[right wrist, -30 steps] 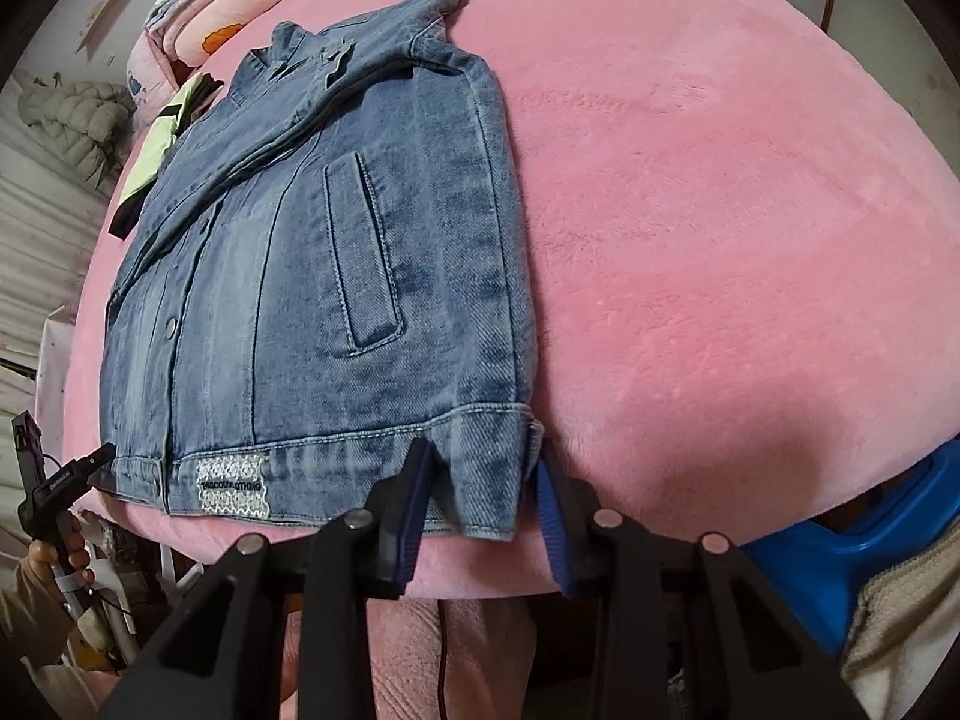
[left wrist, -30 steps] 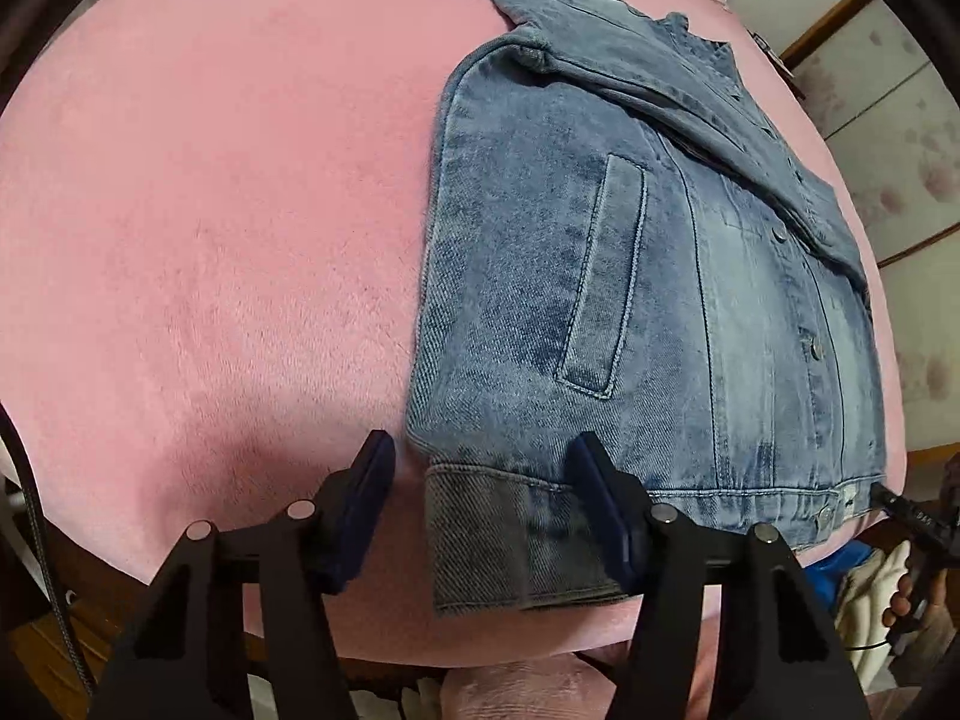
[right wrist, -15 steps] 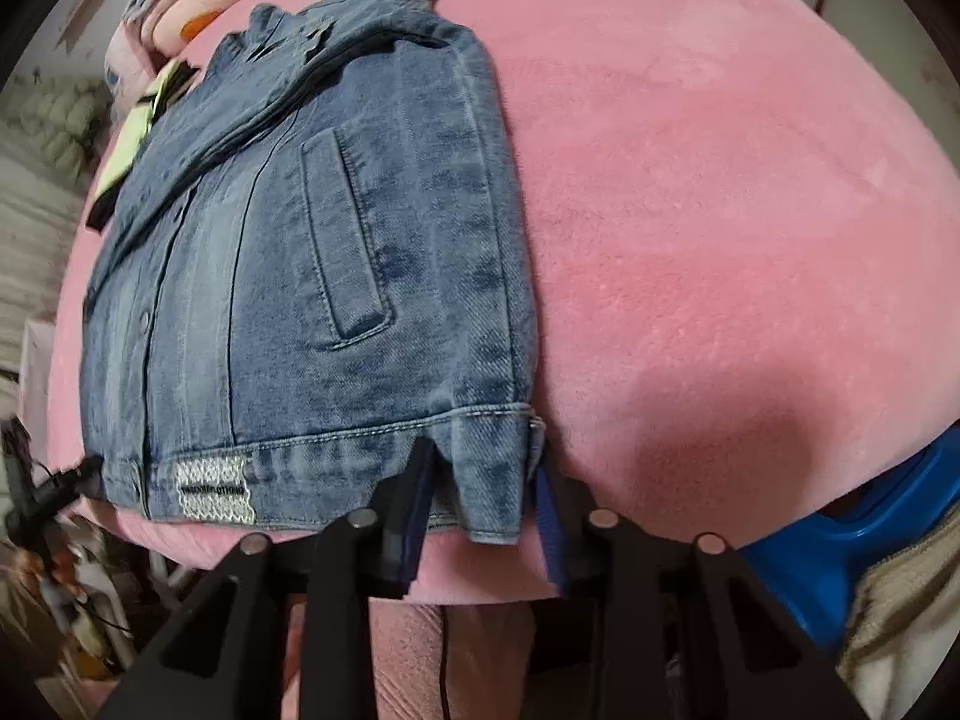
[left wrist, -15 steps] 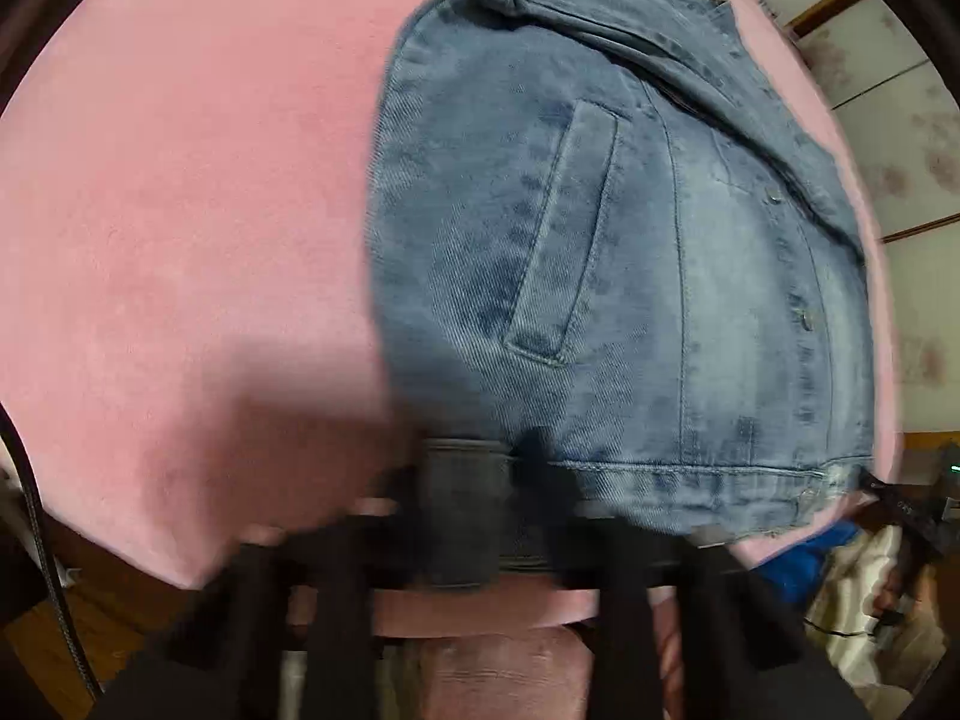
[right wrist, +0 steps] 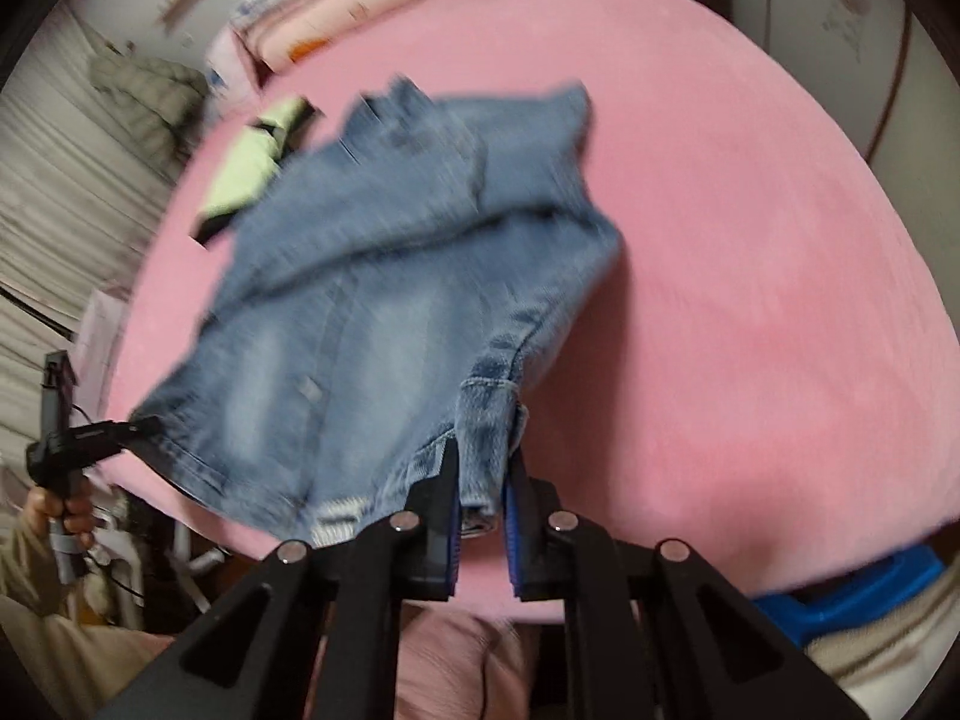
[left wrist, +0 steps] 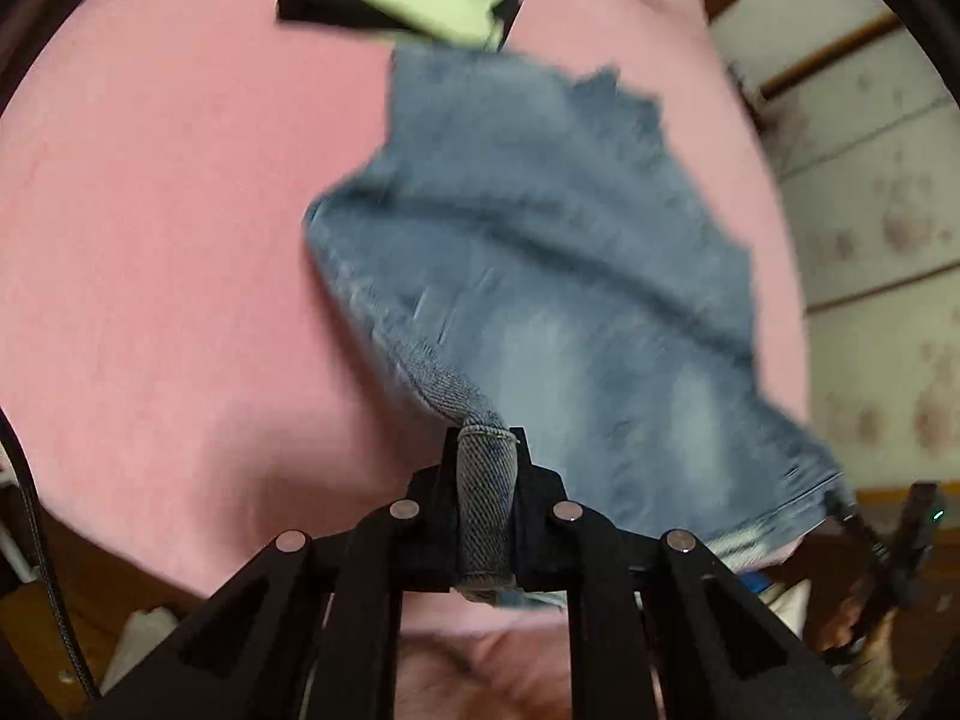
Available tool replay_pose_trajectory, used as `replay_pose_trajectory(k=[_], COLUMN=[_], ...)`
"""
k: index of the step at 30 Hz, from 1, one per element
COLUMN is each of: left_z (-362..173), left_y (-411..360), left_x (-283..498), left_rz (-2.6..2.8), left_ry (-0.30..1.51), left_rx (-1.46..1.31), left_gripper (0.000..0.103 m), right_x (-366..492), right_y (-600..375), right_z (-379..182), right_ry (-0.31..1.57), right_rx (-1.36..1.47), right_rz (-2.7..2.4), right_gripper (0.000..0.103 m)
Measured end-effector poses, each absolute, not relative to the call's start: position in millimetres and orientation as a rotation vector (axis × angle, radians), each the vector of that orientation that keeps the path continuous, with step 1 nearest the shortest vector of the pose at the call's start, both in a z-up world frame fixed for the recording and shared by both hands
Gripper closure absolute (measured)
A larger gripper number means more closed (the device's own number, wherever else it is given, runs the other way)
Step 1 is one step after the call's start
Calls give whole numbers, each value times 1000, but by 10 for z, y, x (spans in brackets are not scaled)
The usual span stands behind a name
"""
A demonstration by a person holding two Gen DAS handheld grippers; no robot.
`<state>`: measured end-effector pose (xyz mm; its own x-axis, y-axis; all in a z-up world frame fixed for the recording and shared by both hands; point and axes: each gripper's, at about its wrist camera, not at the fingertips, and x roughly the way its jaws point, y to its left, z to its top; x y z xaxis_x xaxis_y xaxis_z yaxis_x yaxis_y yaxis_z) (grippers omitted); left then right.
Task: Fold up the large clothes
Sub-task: 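Lift the hem with both tools and fold it toward the collar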
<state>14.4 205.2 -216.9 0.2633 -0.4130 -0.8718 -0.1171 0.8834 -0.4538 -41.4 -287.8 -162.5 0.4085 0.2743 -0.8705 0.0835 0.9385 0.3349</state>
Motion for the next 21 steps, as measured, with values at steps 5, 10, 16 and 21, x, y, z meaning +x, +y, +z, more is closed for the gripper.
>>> replay_pose_trajectory(k=[5,10,16,21], left_z=[-1753,-1648,-2058,-2544], left_y=[2197,2283,2328,2181], left_x=[713,1457,2284,2847], left_rz=[-176,-102,15,88], left_ry=[1138,1052,1058,1118], left_rx=[-672,-753,-779,-722], left_gripper=[94,94,94,94], right_x=[182,951,1941,2533], right_y=[-3019,-3335,-3623,-3703], right_z=[-1238,-1145,-1515,-2005], right_ry=[1017,934,959,1017], right_rx=[414,494,546,536], right_rz=[139,107,44,2], right_gripper=[95,97,97,96])
